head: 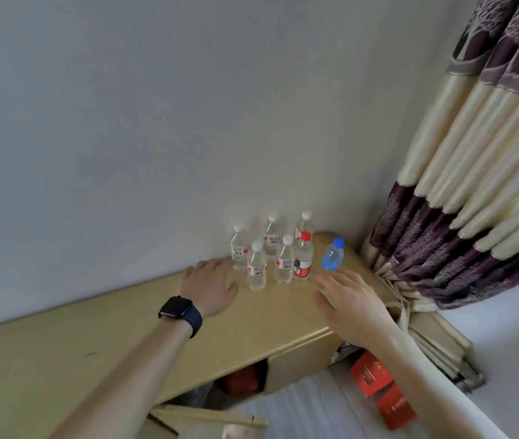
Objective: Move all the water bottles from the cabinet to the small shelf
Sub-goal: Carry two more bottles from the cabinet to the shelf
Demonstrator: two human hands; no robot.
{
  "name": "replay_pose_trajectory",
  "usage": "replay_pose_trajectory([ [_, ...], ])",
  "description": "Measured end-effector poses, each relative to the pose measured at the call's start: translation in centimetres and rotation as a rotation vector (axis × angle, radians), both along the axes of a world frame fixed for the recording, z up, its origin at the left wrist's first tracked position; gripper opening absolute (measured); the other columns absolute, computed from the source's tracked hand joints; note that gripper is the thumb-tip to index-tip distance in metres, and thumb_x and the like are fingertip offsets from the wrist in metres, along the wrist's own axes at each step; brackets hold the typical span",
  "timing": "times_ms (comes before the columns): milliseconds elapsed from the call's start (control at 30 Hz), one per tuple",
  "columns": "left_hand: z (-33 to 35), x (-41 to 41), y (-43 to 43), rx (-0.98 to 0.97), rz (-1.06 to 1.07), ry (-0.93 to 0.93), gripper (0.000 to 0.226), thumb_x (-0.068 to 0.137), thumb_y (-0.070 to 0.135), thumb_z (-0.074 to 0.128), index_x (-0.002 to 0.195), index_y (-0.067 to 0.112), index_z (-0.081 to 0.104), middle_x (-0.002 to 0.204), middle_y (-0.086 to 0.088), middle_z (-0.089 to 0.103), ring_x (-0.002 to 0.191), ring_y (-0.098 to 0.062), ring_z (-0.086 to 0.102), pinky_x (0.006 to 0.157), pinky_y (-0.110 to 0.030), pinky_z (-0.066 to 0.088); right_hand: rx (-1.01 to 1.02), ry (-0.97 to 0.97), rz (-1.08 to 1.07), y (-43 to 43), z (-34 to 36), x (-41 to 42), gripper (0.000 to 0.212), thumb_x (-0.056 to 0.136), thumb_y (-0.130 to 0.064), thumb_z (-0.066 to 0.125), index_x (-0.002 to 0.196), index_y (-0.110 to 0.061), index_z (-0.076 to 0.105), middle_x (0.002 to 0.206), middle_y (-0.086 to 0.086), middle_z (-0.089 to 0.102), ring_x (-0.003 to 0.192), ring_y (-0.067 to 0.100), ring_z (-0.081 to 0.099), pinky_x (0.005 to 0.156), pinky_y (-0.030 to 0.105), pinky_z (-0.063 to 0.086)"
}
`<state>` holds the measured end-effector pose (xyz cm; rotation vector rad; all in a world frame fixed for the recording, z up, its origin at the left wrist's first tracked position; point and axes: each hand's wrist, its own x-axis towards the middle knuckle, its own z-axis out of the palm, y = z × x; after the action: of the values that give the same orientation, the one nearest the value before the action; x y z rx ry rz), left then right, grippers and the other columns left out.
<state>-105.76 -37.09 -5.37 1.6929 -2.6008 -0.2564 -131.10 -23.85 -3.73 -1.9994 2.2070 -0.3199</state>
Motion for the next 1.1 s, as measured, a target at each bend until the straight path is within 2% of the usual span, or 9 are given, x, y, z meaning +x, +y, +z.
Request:
replay_pose_trajectory([
  [233,-5.2,-3.9,-8.4,0.198,-0.001,0.041,0.067,0.090,0.049,0.048,0.150,0.032,0.024,0.152,0.003,0.037,0.135,-0.025,0.041,0.106,-0.043,0.037,0.214,-0.083,-0.008,-9.7,-4.8,-1.3,0.053,0.099,-0.034,0.046,0.150,-0.030,0.032,0.150,-0.005,0.041,0.136,0.025,0.038,0.104,0.036,0.035],
  [400,-7.6,-6.9,-13.3,0.267,0.035,0.142,0.070,0.090,0.043,0.052,0.150,0.038,0.016,0.159,-0.002,0.020,0.134,-0.030,0.042,0.103,-0.045,0.041,0.233,-0.164,0.011,-18.6,-7.2,-2.8,0.060,0.098,-0.036,0.048,0.152,-0.031,0.022,0.164,-0.002,0.010,0.128,0.034,0.051,0.092,0.047,0.050],
  [500,-8.7,-8.6,-15.3,0.299,0.067,0.146,0.074,0.090,0.040,0.053,0.151,0.041,0.011,0.161,0.000,0.010,0.130,-0.031,0.046,0.097,-0.044,0.045,0.274,-0.174,0.026,-23.7,-8.8,-3.8,0.068,0.098,-0.033,0.049,0.155,-0.034,0.012,0.165,-0.002,-0.005,0.137,0.033,0.040,0.094,0.046,0.049],
  [600,-10.0,-9.9,-16.5,0.326,0.068,0.123,0.073,0.091,0.040,0.052,0.152,0.040,0.010,0.161,0.001,0.009,0.129,-0.031,0.047,0.095,-0.042,0.046,0.366,-0.134,0.055,-27.3,-10.4,-4.6,0.065,0.097,-0.034,0.045,0.154,-0.032,0.014,0.163,-0.001,0.008,0.134,0.033,0.043,0.092,0.044,0.048],
  [700,-11.3,-10.3,-17.6,0.357,0.062,0.101,0.063,0.094,0.038,0.049,0.150,0.037,0.019,0.159,0.004,0.022,0.127,-0.030,0.047,0.095,-0.042,0.046,0.461,-0.085,0.094,-29.4,-11.7,-5.0,0.051,0.099,-0.030,0.043,0.148,-0.019,0.032,0.154,0.003,0.029,0.118,0.032,0.056,0.085,0.038,0.047],
  [833,-12.5,-10.5,-17.8,0.376,0.069,0.158,0.050,0.095,0.037,0.048,0.141,0.038,0.027,0.145,0.006,0.045,0.109,-0.030,0.057,0.082,-0.044,0.052,0.463,-0.131,0.130,-29.8,-13.5,-5.2,0.048,0.098,-0.021,0.047,0.145,-0.018,0.037,0.153,0.001,0.028,0.108,0.030,0.060,0.075,0.034,0.046],
  [900,-12.8,-10.7,-17.8,0.356,0.076,0.185,0.044,0.095,0.039,0.050,0.135,0.036,0.030,0.138,0.005,0.050,0.103,-0.029,0.060,0.073,-0.041,0.052,0.448,-0.161,0.108,-29.6,-14.0,-5.3,0.049,0.097,-0.019,0.049,0.145,-0.020,0.038,0.152,0.002,0.030,0.109,0.029,0.060,0.079,0.034,0.047],
  [967,-12.8,-11.2,-17.6,0.329,0.097,0.187,0.040,0.097,0.040,0.049,0.133,0.030,0.034,0.130,0.003,0.056,0.099,-0.029,0.061,0.066,-0.036,0.045,0.386,-0.241,0.029,-29.3,-14.2,-5.2,0.043,0.096,-0.017,0.050,0.139,-0.019,0.046,0.142,0.006,0.043,0.111,0.027,0.058,0.086,0.032,0.043],
  [1100,-12.8,-11.0,-16.6,0.274,0.114,0.144,0.035,0.100,0.042,0.045,0.130,0.024,0.039,0.112,-0.001,0.063,0.093,-0.027,0.059,0.064,-0.035,0.044,0.315,-0.356,-0.029,-28.3,-14.2,-4.9,0.039,0.095,-0.016,0.055,0.134,-0.017,0.052,0.134,0.007,0.052,0.117,0.025,0.055,0.094,0.031,0.039],
])
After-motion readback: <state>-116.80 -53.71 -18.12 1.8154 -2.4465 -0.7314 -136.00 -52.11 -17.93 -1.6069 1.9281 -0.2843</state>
